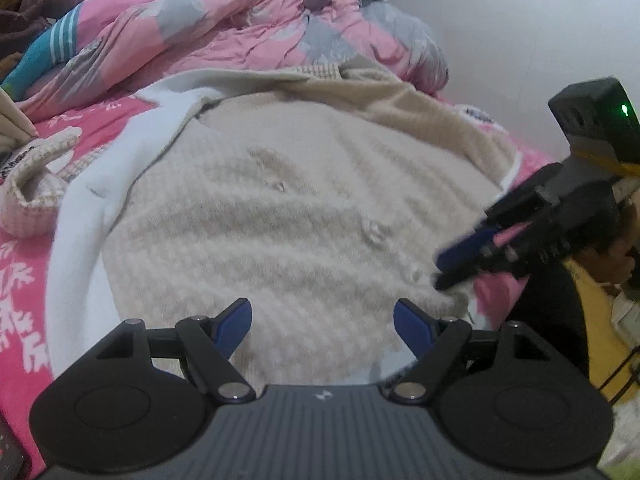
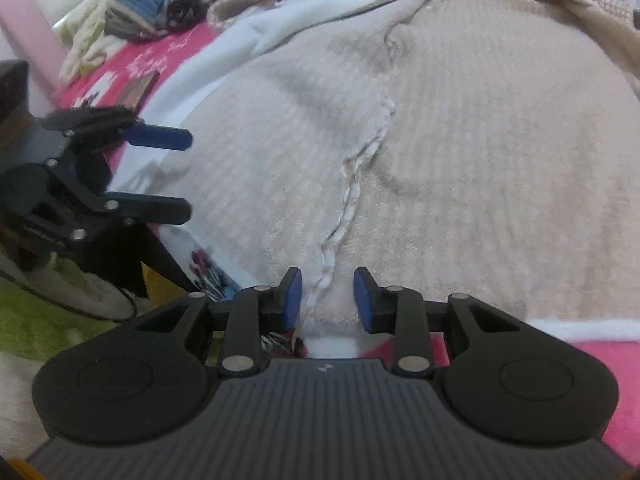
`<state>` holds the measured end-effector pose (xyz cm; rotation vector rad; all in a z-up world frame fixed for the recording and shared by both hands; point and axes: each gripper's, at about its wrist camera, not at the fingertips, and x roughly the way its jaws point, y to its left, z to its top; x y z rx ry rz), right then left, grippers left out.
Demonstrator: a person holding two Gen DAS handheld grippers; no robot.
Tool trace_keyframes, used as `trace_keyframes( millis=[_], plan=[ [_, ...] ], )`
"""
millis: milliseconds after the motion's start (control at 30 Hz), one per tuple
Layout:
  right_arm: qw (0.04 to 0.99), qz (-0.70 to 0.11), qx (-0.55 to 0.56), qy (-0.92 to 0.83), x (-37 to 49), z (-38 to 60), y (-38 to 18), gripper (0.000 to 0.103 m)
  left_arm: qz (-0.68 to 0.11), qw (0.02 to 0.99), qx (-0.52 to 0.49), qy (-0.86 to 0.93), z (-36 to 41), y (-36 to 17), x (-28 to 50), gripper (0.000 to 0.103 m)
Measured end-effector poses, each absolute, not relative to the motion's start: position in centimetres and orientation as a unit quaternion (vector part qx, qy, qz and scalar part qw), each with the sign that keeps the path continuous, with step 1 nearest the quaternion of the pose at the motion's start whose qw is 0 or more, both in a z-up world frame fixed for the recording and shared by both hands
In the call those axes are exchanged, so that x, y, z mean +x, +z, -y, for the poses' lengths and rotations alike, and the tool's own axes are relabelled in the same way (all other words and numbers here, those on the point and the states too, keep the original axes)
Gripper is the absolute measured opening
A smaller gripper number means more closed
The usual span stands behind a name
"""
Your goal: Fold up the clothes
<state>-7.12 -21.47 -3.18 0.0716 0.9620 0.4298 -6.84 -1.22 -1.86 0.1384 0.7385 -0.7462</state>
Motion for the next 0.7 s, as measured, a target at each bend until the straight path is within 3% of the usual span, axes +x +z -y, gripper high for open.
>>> trace_keyframes(
  millis=[167,233,400,567,700],
  plan=[
    [0.882,-0.416,0.060,0.214,-4.8,20.8,-2.3,0.028,-0.337,0.876,0.046,-0.341,1.2,-1.0,-6.1,0.077],
    [0.847,-0.471,0.046,0.241,-4.3,19.9,-4.3,0.028,-0.331,0.881,0.038,-0.336,1.1,-0.9,-5.6,0.077],
    [0.796,-0.522,-0.006,0.306,-5.6,20.9,-2.1,0.029,-0.327,0.884,0.067,-0.327,2.3,-2.1,-4.9,0.077],
    [0.857,-0.458,-0.018,0.236,0.8,24.0,1.5,0.031,-0.339,0.884,0.091,-0.309,2.7,-3.2,-4.6,0.077],
    [0.900,-0.414,-0.006,0.137,11.1,25.3,-0.7,0.031,-0.355,0.882,0.092,-0.297,2.3,-3.8,-4.3,0.076]
  ],
)
